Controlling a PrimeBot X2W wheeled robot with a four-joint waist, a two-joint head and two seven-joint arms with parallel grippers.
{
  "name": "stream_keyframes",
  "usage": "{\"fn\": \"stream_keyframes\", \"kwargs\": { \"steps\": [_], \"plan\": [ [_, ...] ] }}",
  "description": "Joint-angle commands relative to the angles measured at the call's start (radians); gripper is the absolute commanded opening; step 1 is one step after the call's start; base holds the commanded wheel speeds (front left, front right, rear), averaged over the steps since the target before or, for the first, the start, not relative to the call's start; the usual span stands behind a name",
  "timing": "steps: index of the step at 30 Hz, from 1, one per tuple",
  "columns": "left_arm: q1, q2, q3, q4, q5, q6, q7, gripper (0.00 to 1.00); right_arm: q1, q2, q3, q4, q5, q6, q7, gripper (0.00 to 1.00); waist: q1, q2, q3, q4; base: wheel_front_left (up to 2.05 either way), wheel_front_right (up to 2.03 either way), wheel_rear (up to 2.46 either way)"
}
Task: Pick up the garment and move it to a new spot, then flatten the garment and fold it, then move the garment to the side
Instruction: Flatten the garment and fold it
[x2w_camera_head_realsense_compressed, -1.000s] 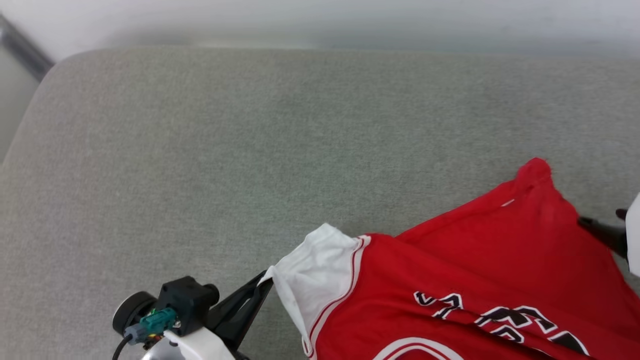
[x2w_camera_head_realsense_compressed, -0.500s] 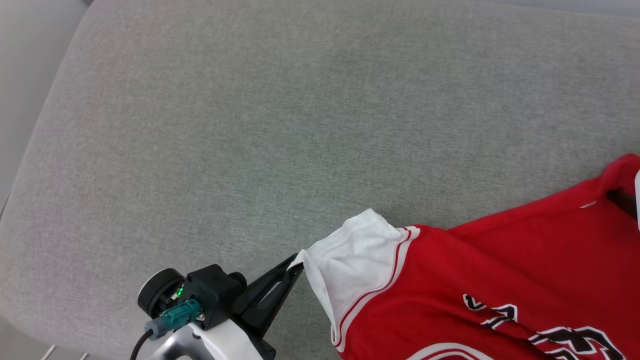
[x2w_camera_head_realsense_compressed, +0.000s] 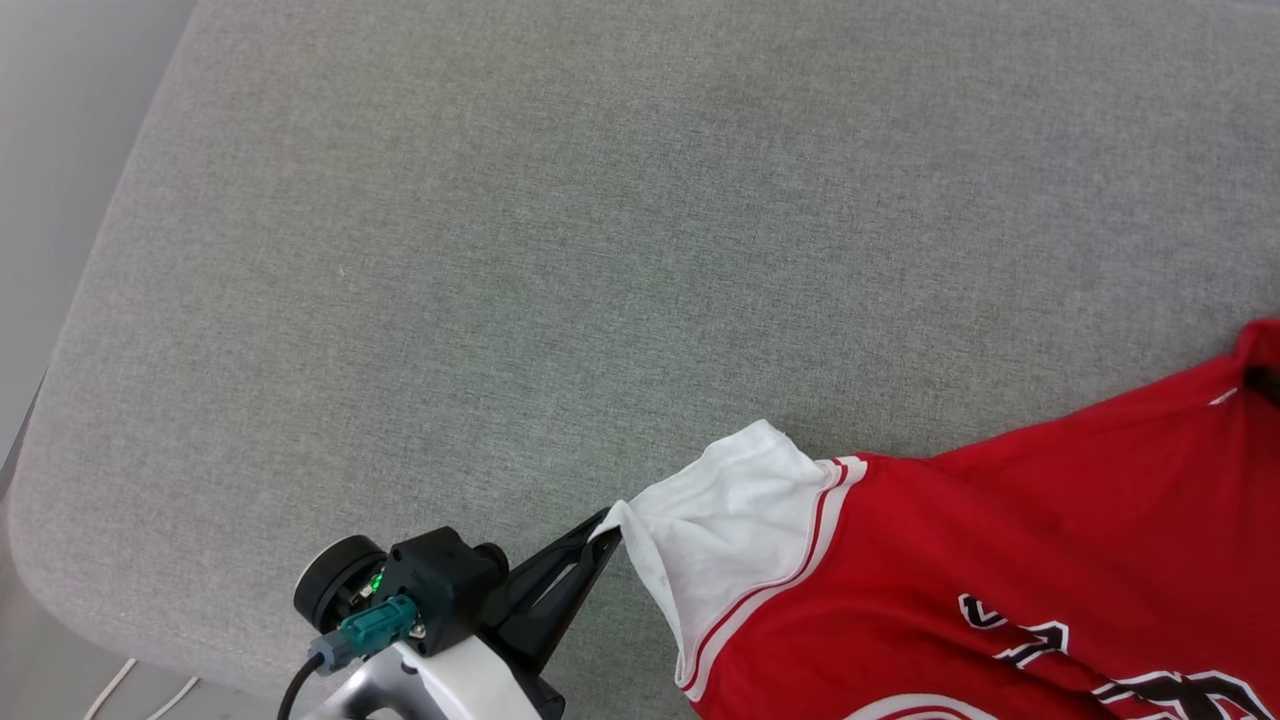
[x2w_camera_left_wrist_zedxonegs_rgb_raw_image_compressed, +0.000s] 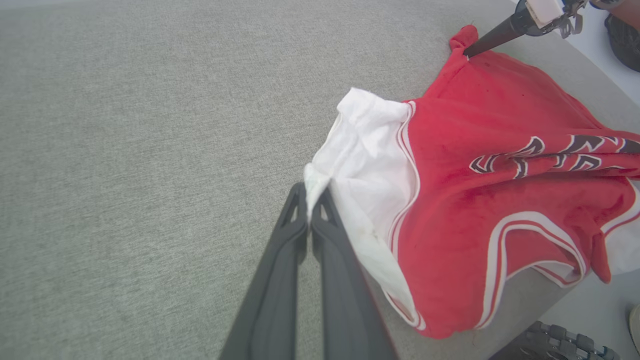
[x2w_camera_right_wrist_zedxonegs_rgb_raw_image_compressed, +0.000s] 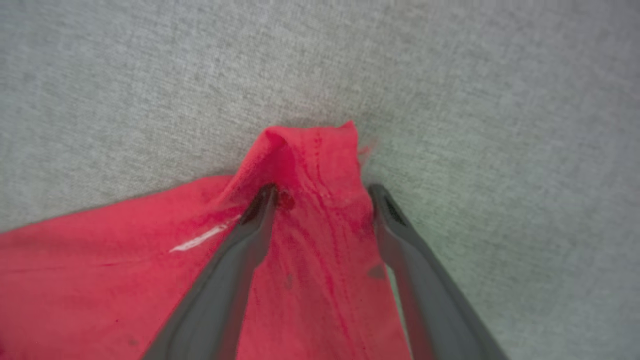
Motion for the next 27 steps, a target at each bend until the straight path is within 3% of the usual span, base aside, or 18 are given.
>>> {"fn": "stream_keyframes", "kwargs": {
  "steps": [1,10,16,27],
  "plan": [
    [-0.011,-0.004,0.0,0.004,-0.003,-0.003,-0.007,0.0,0.044,0.023,0.027,0.053,-0.005,-0.001,-0.01,0.0,0.0,0.0,-0.002,0.0,0.0,0.0,0.0],
    [-0.005,0.02,0.016,0.014,-0.011,0.008,-0.004,0.0,-0.016,0.018,0.026,0.066,0.022,0.0,-0.138,0.0,0.0,0.0,-0.081,-0.037,0.0,0.0,0.0],
    [-0.026,0.069,0.059,-0.006,-0.01,0.025,0.007,0.0,-0.044,0.005,0.049,0.049,0.07,-0.001,-0.214,0.0,0.0,0.0,-0.169,-0.09,0.0,0.0,0.0],
    [-0.086,0.166,0.219,-0.091,-0.031,0.094,-0.009,0.0,-0.082,-0.021,0.086,-0.112,0.166,-0.001,-0.298,0.0,0.0,0.0,-0.316,-0.216,0.0,0.0,0.0]
  ]
}}
